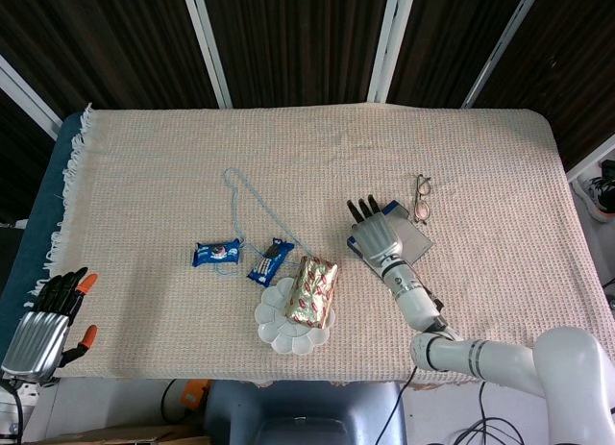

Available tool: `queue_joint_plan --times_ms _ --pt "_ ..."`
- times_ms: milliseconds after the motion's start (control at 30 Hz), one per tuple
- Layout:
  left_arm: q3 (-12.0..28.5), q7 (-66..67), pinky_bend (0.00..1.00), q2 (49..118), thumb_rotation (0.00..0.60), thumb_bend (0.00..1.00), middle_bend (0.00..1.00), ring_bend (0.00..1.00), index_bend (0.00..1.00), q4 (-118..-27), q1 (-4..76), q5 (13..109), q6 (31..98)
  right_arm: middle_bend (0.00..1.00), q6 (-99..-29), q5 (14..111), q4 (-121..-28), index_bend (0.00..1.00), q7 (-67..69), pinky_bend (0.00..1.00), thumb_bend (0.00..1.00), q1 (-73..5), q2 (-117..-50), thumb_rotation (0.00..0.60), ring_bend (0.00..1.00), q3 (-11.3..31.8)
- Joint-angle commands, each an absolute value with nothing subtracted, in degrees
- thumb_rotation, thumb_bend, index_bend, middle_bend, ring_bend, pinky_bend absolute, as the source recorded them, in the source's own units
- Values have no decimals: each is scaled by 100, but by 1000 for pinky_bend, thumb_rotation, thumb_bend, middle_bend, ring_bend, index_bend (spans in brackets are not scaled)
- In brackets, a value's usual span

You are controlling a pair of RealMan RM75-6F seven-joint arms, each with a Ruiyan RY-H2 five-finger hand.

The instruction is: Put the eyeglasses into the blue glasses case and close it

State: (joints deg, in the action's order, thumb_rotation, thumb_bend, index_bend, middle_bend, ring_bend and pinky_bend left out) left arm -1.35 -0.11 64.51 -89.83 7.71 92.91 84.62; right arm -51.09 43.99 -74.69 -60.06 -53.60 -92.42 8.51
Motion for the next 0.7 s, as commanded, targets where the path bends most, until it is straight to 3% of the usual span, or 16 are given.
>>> queue_joint_plan --times_ms 33,233,500,700 --pt "-135 -65 76 6429 600 391 0 0 0 -8968 756 9308 8499 0 -5272 4542 -7653 308 -5849 0 440 -5276 -9077 600 0 770" --pt "-146 -53 76 6424 600 392 0 0 0 -8983 746 9310 8495 0 -5501 4957 -7847 306 -5252 0 435 -5031 -8638 600 0 692" --pt "-118 -15 76 6442 600 390 0 0 0 -8989 759 9265 8463 0 -5169 4943 -7616 312 -5392 0 436 -5304 -8888 600 0 605" --pt "-114 -77 76 6424 600 390 0 0 0 -8972 759 9260 8465 0 -5183 4820 -7796 316 -5815 0 490 -5440 -8922 600 0 439"
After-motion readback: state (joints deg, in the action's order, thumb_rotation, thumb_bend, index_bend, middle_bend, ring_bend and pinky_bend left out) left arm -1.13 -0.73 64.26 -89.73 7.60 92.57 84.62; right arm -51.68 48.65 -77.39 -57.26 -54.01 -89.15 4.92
